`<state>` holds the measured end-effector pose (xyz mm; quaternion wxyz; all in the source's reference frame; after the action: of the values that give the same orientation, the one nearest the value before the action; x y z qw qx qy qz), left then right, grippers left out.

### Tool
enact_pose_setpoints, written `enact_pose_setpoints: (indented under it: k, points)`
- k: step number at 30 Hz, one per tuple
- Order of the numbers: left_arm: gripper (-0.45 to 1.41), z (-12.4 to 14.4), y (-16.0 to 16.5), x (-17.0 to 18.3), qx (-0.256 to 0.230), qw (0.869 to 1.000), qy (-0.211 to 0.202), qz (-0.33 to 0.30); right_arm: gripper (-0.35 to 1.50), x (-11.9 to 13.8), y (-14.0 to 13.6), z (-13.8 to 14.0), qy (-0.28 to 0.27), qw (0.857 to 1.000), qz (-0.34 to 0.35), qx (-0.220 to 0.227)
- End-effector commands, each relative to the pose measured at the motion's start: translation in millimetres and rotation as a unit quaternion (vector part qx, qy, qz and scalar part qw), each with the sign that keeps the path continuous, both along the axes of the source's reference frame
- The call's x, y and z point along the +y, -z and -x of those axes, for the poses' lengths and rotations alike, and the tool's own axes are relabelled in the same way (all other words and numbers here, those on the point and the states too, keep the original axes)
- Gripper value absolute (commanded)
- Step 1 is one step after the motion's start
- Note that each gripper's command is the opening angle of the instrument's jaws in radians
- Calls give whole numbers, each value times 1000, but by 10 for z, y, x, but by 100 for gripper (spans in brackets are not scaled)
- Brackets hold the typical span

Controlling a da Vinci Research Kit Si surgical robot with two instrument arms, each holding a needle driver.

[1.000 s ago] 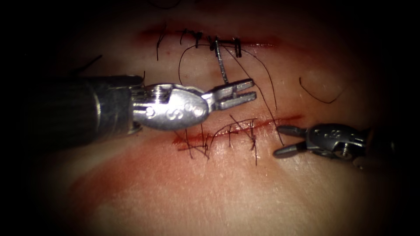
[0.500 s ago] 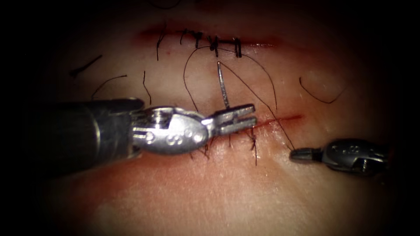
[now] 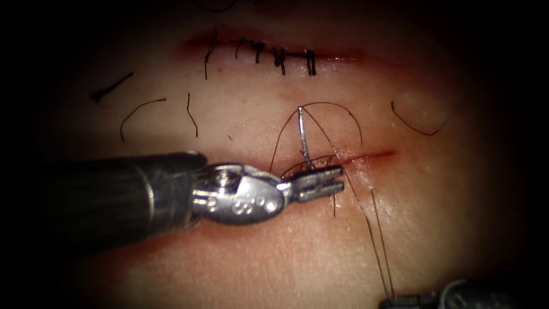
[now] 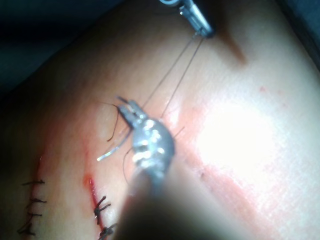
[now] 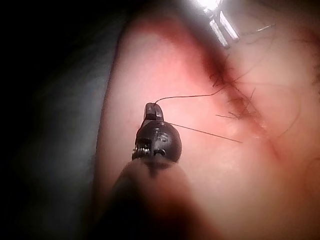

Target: Wound Closure

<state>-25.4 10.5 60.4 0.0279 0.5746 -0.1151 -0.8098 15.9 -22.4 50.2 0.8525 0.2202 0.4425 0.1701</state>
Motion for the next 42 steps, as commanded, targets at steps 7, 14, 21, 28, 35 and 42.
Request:
enact_pose_setpoints:
  k: [7,14,21,28,35,42]
  points:
    - [-45,-18,-13,8,7,1000,-1,-3,131,9,13,12,-24,998,-4,54]
    - [-45,-59,-25,12,26,1000,8,-5,134,11,5,81,-50,995,13,81]
    - [-45,-78,-32,20,36,999,15,-8,134,27,-7,130,-109,988,30,109]
    - [-45,-78,-27,20,40,999,19,-10,138,51,-65,124,-128,986,96,38]
    - [-45,-93,-7,27,33,999,25,-16,138,59,-148,49,-41,983,171,-47]
    - [-45,-92,-3,27,34,999,29,-17,133,74,-175,39,37,947,306,-92]
